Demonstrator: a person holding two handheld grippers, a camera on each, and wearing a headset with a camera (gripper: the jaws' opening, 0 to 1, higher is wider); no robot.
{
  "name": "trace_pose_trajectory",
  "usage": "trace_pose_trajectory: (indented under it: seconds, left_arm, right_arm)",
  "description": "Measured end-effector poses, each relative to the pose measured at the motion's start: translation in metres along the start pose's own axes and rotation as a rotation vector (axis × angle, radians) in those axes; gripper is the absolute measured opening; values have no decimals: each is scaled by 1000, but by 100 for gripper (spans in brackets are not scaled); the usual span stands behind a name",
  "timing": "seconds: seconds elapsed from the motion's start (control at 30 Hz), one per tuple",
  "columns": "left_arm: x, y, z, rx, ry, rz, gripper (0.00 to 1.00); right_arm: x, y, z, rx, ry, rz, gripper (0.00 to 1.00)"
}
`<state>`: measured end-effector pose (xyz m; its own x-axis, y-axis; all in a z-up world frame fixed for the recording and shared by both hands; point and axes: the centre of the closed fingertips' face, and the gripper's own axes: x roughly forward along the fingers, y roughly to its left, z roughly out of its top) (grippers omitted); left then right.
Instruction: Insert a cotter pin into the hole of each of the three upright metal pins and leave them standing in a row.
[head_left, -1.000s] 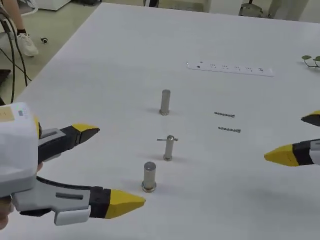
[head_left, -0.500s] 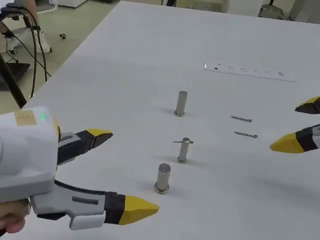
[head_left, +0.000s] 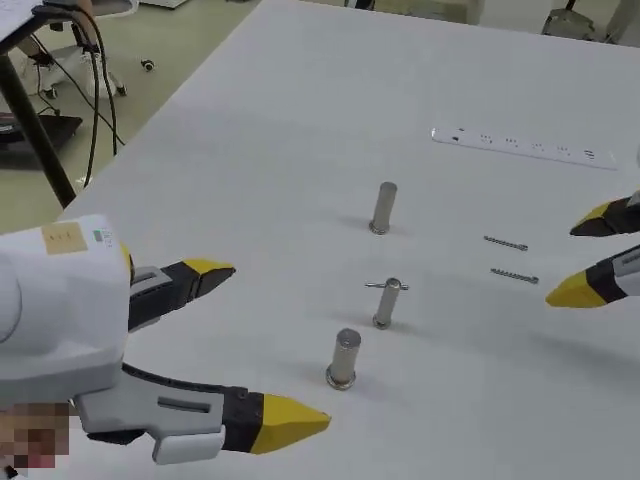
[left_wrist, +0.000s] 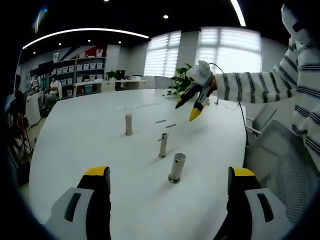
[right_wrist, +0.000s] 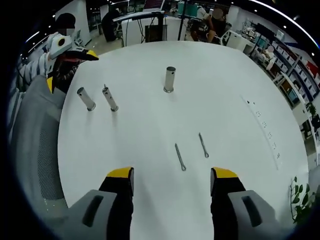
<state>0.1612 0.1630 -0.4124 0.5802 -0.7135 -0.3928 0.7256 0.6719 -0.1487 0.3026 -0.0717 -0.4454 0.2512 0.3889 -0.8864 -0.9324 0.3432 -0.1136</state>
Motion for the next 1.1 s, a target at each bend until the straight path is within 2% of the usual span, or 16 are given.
trace_pose_trajectory:
  seconds: [0.03,0.17,0.3,0.5,0.63,0.9,1.1]
  left_arm:
    - [0,0,0,-1,2,-1,97]
    - [0,0,0,-3,5,-4,97]
    - [1,-2,5,-30,-23,-12,97]
    - [1,-3,1,-31,2,-17,97]
    - [1,-4,1,-64,-5,-17,97]
    - [1,0,0,-45,-9,2,97]
    - [1,5,0,-38,-26,24,94]
  right_arm:
    - [4,0,-3,-4,18,13,58]
    - [13,-3,-2,-8,19,35,52]
    - [21,-8,1,-16,26,47,52]
    - [34,-18,3,-18,24,59,48]
    - [40,-18,2,-19,33,67,44]
    - [50,-18,-8,-7,60,98,34]
    - [52,-19,-14,-32,95,85,25]
